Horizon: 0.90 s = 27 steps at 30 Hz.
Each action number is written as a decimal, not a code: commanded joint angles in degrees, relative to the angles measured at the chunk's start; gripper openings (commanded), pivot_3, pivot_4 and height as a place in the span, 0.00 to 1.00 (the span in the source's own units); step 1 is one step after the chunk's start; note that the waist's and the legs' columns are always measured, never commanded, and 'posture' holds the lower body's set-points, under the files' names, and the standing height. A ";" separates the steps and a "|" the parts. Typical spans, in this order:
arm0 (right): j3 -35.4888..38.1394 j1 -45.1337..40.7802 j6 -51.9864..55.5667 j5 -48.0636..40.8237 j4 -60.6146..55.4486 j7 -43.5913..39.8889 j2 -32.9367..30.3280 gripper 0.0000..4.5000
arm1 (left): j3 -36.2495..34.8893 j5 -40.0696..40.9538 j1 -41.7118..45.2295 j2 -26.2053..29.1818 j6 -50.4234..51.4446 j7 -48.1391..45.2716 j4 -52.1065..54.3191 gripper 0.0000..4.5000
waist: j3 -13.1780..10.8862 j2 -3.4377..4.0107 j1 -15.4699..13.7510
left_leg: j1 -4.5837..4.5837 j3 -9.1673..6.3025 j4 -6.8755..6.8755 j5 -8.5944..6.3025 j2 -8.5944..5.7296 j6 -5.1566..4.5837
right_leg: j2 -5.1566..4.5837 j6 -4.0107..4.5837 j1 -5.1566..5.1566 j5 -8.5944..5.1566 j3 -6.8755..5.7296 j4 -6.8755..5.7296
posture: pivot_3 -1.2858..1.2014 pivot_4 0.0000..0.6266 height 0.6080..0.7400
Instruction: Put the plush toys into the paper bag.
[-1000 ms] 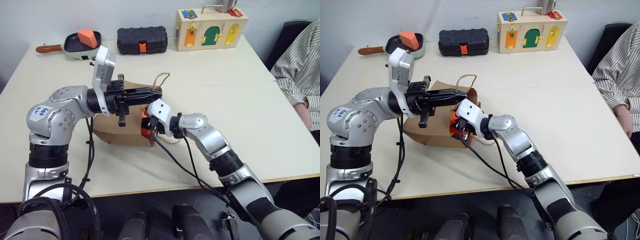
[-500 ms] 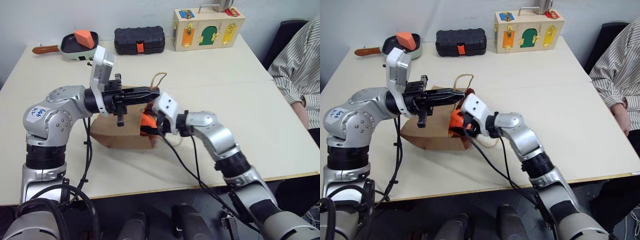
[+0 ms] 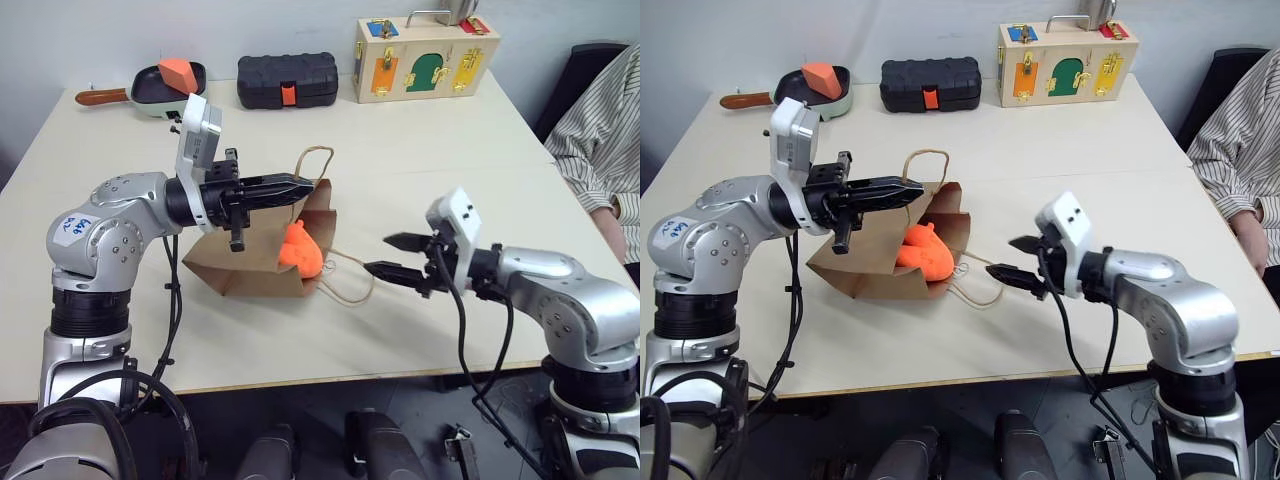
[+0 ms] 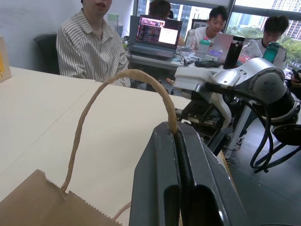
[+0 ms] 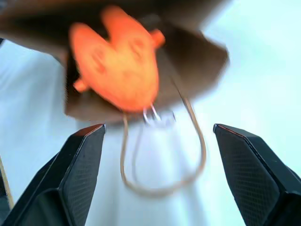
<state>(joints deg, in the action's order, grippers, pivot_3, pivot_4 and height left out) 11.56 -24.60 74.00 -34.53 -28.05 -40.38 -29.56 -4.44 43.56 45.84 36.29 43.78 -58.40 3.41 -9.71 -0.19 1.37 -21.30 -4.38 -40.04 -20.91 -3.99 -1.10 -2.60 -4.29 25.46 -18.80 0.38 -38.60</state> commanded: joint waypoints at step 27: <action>16.44 -7.54 15.13 -6.79 13.35 19.53 24.84 0.00 | -1.96 0.28 0.02 0.90 -0.23 0.82 1.74 0.00 | 0.02 0.07 0.39 | 0.12 0.03 0.05 0.01 -0.10 0.02 | -0.03 0.00 0.08 0.00 0.05 -0.24 | 0.52 0.24 1.00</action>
<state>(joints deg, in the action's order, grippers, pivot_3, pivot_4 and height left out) 27.45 -32.18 88.88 -38.89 -11.17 -19.82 -3.64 -4.52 43.56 45.82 36.86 44.31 -57.72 3.80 -9.68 -0.12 1.76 -21.18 -4.36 -39.99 -20.90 -4.09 -1.08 -2.63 -4.29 25.55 -18.80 0.43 -38.83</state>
